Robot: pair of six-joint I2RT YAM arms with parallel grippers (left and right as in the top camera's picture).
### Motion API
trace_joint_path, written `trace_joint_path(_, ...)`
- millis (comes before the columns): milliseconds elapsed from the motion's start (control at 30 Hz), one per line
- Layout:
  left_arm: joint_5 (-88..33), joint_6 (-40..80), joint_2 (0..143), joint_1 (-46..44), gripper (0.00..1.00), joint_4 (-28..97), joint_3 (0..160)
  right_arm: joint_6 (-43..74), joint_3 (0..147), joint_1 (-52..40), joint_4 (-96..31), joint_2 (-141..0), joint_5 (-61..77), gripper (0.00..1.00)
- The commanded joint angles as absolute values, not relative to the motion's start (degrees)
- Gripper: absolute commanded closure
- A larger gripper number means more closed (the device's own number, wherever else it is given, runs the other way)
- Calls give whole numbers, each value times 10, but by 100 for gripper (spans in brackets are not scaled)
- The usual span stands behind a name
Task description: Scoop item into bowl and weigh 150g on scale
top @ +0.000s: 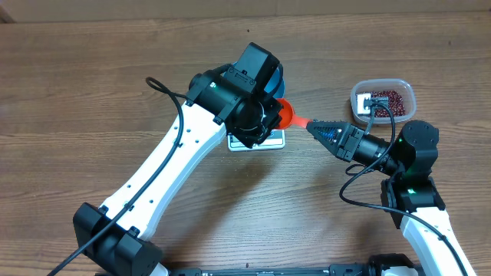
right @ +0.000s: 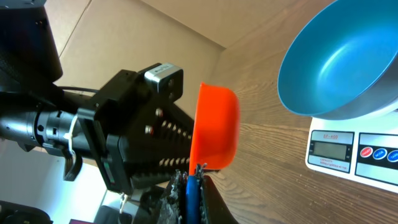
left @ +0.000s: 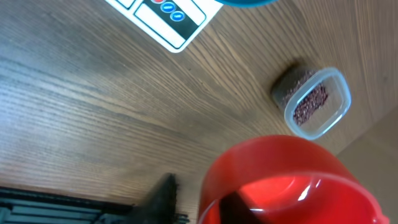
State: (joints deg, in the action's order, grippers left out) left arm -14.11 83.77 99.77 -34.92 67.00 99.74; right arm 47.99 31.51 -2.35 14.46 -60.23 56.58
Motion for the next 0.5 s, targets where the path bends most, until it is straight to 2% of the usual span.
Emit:
trace_joint_path(0, -118, 844, 993, -353, 47, 673, 1009, 476, 330, -27, 149, -601, 567, 96)
trace_joint_path(33, -117, 844, 993, -353, 28, 673, 1009, 476, 330, -27, 149, -601, 567, 96)
trace_joint_path(100, -117, 844, 993, -353, 0, 672, 1009, 475, 330, -26, 149, -601, 566, 96)
trace_joint_path(200, -119, 843, 993, -353, 0, 673, 1009, 450, 330, -26, 130, -601, 560, 96)
trace_joint_path(467, -136, 700, 993, -352, 1, 674, 1009, 399, 330, -25, 28, -601, 469, 96)
